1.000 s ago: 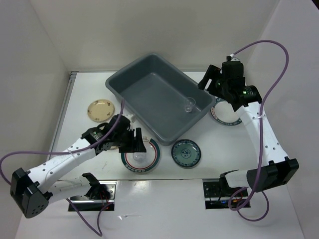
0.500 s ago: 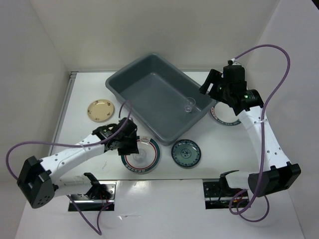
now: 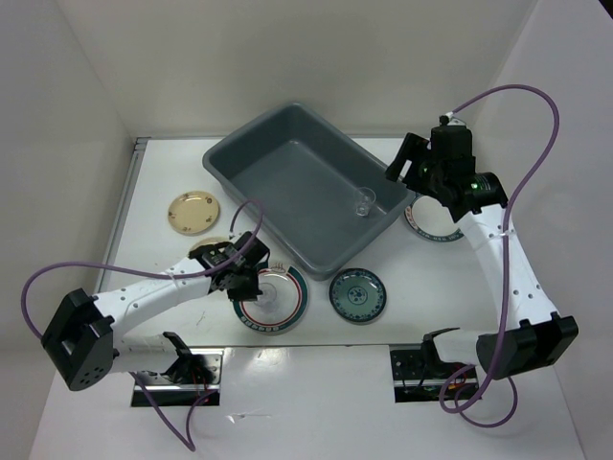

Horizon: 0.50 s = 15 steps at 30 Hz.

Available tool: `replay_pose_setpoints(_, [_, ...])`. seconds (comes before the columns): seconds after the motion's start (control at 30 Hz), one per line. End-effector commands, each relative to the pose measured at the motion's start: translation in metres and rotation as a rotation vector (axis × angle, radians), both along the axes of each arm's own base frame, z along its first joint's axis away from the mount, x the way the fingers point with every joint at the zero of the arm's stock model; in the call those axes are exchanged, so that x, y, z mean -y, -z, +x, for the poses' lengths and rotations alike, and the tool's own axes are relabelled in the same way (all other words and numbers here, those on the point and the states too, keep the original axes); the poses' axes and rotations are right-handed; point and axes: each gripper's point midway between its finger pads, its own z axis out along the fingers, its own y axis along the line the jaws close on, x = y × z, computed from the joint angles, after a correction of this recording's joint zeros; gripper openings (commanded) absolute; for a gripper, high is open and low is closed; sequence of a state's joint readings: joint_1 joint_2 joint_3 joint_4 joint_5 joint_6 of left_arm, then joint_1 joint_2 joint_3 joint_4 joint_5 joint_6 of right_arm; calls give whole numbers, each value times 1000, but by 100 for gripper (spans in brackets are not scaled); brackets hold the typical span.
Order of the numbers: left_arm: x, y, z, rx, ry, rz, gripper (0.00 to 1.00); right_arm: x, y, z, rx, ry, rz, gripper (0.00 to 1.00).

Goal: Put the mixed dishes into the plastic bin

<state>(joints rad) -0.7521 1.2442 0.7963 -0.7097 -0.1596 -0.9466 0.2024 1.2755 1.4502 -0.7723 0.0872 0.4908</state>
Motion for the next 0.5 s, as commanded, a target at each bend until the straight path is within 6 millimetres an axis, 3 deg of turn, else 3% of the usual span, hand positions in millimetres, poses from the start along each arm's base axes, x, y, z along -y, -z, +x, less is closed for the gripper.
replay_pose_setpoints(0.0, [10, -11, 9, 33, 11, -27, 0, 7, -12, -6, 37, 7, -19, 86])
replay_pose_setpoints(0.13, [33, -44, 8, 30, 122, -128, 0, 7, -13, -6, 37, 12, -12, 86])
replay_pose_setpoints(0.17, [46, -58, 1, 7, 177, -192, 0, 7, -13, -6, 36, 12, -12, 86])
replay_pose_setpoints(0.2, [58, -84, 6, 45, 245, -242, 0, 7, -13, -6, 36, 12, -12, 86])
replay_pose_setpoints(0.3, [70, -114, -15, -3, 407, -327, 0, 6, -14, -5, 46, 13, -10, 86])
replay_pose_setpoints(0.43, [67, -129, -53, -134, 558, -288, 0, 5, -18, -5, 54, 5, -3, 86])
replay_pose_setpoints(0.47, [75, -150, -50, -94, 588, -309, 0, 7, -22, -7, 65, 13, -6, 86])
